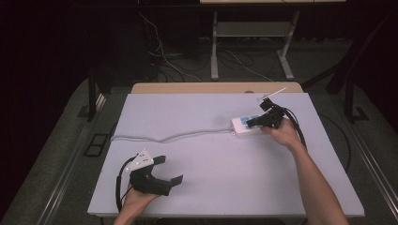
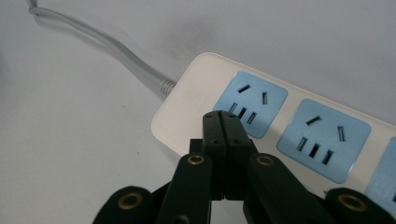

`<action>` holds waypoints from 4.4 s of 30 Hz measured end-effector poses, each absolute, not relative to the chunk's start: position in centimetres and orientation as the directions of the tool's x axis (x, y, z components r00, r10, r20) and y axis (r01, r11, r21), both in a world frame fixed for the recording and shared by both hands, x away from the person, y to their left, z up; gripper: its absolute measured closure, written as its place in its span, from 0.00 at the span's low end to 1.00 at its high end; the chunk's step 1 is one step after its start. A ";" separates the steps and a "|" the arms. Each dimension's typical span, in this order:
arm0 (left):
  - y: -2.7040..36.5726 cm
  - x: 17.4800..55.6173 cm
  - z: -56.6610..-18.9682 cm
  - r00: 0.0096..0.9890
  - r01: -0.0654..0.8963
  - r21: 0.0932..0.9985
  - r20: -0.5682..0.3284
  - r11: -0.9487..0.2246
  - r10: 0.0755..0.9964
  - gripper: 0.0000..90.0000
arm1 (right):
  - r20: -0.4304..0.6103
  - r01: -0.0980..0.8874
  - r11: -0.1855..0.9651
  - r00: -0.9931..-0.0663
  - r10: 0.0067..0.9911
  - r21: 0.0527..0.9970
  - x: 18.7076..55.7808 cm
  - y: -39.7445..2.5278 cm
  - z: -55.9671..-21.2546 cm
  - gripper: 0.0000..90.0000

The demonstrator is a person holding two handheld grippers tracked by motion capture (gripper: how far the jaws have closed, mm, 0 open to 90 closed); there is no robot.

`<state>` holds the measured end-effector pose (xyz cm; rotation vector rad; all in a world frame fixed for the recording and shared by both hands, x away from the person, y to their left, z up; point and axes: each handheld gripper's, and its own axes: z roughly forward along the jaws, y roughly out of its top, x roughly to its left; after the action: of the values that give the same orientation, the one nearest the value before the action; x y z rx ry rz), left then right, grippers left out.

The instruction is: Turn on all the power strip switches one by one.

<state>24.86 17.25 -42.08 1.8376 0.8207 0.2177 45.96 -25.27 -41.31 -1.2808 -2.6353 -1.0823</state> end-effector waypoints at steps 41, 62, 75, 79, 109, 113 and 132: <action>17.7 24.8 -42.1 0.732 0.442 0.875 -0.226 -0.196 0.643 0.00 | 0.343 0.667 0.370 -0.688 0.640 0.646 45.7 -25.7 -43.2 1.00; 17.7 24.9 -42.1 0.735 0.443 0.875 -0.231 -0.193 0.638 0.00 | 0.297 0.663 0.393 -0.682 0.669 0.637 45.3 -26.0 -42.0 1.00; 17.7 24.9 -42.1 0.735 0.444 0.875 -0.232 -0.193 0.638 0.00 | 0.266 0.640 0.410 -0.697 0.666 0.650 45.2 -27.3 -39.0 1.00; 17.7 24.9 -42.1 0.733 0.445 0.875 -0.234 -0.191 0.639 0.00 | 0.263 0.640 0.406 -0.694 0.670 0.653 45.1 -27.8 -38.4 1.00; 17.9 24.9 -42.1 0.729 0.446 0.875 -0.234 -0.187 0.644 0.00 | 0.284 0.683 0.402 -0.662 0.694 0.609 45.6 -29.6 -41.0 1.00; 17.8 25.0 -42.1 0.729 0.448 0.874 -0.235 -0.188 0.642 0.00 | 0.283 0.683 0.402 -0.661 0.694 0.610 45.7 -29.5 -41.2 1.00; 17.9 24.9 -42.0 0.729 0.446 0.877 -0.240 -0.179 0.641 0.00 | 0.264 0.682 0.409 -0.657 0.706 0.606 46.0 -29.0 -41.8 1.00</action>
<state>24.87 17.95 -42.04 1.8180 0.8497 0.2187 45.98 -28.95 -41.81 -1.3139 -2.6647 -1.1209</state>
